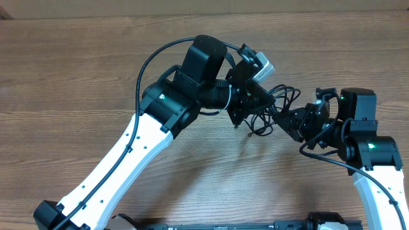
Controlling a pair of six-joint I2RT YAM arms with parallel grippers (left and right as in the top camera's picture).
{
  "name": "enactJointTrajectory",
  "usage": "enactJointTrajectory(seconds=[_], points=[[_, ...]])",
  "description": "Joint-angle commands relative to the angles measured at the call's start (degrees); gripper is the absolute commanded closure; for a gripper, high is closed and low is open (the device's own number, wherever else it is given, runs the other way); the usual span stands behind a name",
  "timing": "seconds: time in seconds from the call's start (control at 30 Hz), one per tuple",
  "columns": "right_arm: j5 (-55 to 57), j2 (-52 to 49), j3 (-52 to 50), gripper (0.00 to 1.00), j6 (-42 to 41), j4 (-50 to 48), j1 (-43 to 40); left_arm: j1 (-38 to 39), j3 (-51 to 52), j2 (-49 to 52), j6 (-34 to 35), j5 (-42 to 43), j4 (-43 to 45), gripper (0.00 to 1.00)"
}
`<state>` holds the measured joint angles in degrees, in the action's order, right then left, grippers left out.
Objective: Untangle cables
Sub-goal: 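Pull the right gripper rightward, stretching a cable strand from the bundle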
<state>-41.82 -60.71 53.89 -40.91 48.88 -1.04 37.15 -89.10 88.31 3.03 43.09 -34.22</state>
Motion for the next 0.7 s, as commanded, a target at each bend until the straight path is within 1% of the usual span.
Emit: enactJointTrajectory(seconds=[0.0, 0.07, 0.13, 0.17, 0.2, 0.3, 0.43, 0.53, 0.67], points=[[-1.7, 0.5, 0.9, 0.96, 0.4, -0.5, -0.2, 0.4, -1.0, -0.6, -0.3, -3.3, -0.5, 0.96], [-2.0, 0.5, 0.9, 0.96, 0.4, -0.9, -0.4, 0.4, -1.0, -0.6, -0.3, -6.1, -1.5, 0.96], [-3.7, 0.5, 0.9, 0.96, 0.7, -1.0, -1.3, 0.4, -1.0, -0.6, -0.4, -10.8, -3.3, 0.96], [-7.5, 0.5, 0.9, 0.96, 0.9, -1.2, -2.6, 0.4, -1.0, -0.6, -0.5, -17.6, -6.0, 0.96], [-9.6, 0.5, 0.9, 0.96, 1.5, -1.4, -3.3, 0.4, -1.0, -0.6, -0.5, -21.0, -7.3, 0.96], [-17.9, 0.5, 0.9, 0.96, 3.9, -2.7, -5.9, 0.4, -1.0, -0.6, -0.5, -30.1, -11.2, 0.96], [-24.1, 0.5, 0.9, 0.96, 5.4, -2.7, -8.9, 0.4, -1.0, -0.5, -0.5, -40.2, -16.7, 0.96], [-26.1, 0.5, 0.9, 0.96, 5.4, -2.7, -10.9, 0.4, -1.0, -0.5, -0.7, -43.7, -19.6, 0.96], [-26.0, 0.5, 0.9, 0.96, 6.3, -2.4, -12.2, 0.4, -1.0, -0.5, -1.4, -45.0, -21.3, 0.96]])
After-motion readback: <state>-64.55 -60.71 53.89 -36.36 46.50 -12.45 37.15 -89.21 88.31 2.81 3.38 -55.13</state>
